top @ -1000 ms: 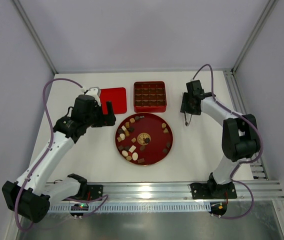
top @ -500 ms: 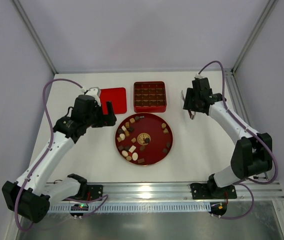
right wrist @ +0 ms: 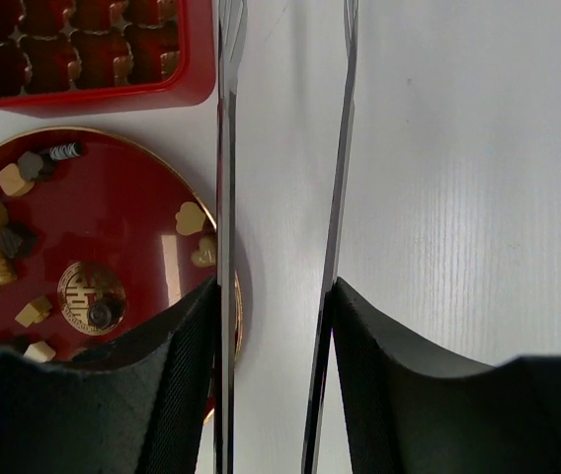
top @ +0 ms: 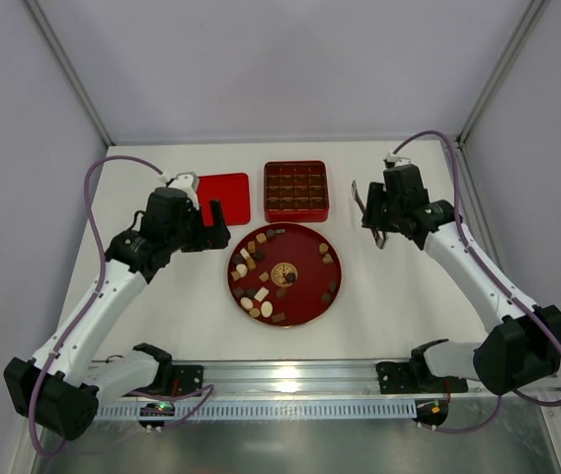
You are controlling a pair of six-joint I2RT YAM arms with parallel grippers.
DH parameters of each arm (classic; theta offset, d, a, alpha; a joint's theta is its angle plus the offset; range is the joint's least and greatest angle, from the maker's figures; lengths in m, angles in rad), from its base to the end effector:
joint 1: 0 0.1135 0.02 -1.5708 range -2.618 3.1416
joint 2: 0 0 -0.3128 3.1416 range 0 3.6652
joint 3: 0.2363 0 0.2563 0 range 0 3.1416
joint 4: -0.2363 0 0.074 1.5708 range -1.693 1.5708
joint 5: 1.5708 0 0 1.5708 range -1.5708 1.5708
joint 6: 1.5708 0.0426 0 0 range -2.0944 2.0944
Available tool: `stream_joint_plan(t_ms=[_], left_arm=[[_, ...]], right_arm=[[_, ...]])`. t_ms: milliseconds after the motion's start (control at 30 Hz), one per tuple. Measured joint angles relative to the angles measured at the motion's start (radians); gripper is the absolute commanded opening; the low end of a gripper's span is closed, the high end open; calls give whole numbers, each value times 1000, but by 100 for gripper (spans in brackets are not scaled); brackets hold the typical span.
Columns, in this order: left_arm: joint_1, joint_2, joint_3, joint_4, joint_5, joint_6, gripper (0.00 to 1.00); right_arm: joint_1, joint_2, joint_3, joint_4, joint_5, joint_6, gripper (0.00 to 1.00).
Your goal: Pack the chocolate
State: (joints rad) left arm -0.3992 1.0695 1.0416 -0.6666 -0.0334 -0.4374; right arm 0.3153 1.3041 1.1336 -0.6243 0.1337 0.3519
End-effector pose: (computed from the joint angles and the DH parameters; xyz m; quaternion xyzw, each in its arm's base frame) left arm 0.1940 -0.0803 0.3662 -0.0244 0.9051 -0.1585 0.3938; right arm 0.2629 0.0798 0.3491 0.0422 0.9230 0.0652 0.3769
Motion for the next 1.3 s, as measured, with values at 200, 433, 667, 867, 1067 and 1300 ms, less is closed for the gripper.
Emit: stream_joint_plan(t_ms=[200, 433, 667, 867, 1067, 1300], left_arm=[[0, 2, 0, 0, -3, 0, 100], [0, 9, 0, 0, -11, 0, 100], [0, 11, 0, 0, -16, 0, 100], [0, 11, 0, 0, -19, 0, 100], [0, 11, 0, -2, -21, 0, 100], [0, 11, 0, -9, -27, 0, 100]], right_arm=[[75, -94, -5, -53, -7, 17, 49], [241, -180, -16, -106, -13, 56, 49], [457, -184, -53, -139, -13, 114, 48], [575, -135, -67, -148, -15, 145, 48], [668, -40, -64, -132, -21, 158, 47], [725, 40, -40, -117, -25, 163, 48]])
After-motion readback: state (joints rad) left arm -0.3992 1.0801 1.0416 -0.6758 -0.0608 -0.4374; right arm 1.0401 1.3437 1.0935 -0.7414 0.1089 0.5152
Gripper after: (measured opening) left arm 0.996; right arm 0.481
